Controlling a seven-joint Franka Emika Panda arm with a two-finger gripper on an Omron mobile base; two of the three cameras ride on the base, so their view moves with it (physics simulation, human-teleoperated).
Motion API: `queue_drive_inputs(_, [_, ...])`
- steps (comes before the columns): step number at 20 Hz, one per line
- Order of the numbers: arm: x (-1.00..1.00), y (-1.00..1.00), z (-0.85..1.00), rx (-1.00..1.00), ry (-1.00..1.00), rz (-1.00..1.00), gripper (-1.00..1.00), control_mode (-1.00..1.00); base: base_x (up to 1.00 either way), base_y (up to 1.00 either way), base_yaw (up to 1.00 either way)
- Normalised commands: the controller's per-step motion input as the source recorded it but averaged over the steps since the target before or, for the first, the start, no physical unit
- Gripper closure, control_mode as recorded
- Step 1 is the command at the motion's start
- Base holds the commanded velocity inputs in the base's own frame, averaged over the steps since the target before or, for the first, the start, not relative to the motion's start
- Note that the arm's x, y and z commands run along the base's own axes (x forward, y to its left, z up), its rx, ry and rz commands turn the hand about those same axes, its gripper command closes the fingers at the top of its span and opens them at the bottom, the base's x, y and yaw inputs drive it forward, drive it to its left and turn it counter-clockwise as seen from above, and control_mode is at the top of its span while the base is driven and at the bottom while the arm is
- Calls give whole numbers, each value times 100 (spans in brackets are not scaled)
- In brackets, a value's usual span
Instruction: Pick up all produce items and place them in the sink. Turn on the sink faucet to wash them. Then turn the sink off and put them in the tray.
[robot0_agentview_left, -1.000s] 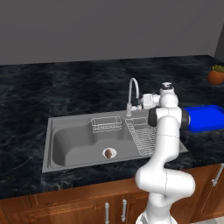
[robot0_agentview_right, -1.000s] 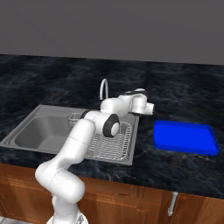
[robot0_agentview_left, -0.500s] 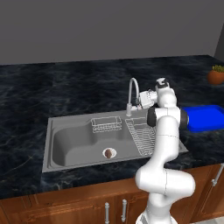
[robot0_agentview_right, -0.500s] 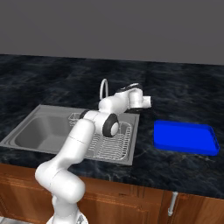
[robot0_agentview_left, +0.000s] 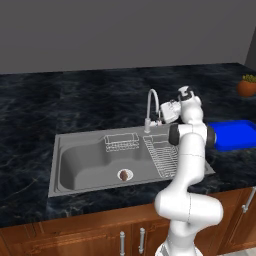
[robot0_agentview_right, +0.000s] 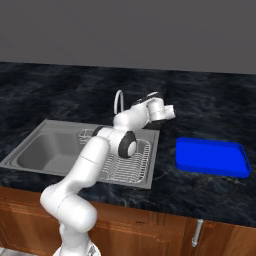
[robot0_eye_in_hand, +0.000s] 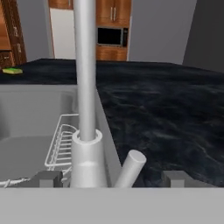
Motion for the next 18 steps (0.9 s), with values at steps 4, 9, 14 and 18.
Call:
queue_drive_inputs(4, [0,-35,5,-5,0,4,-100,-100,0,0,0])
queue_drive_inputs(9, [0,-31,5,-4,0,3,-100,-100,0,0,0])
queue_drive_inputs(14, [-11,-18,12,-6,0,2,-100,-100,0,0,0])
queue_drive_inputs(18, [-33,-16,17,-5,-5,0,-100,-100,0,0,0])
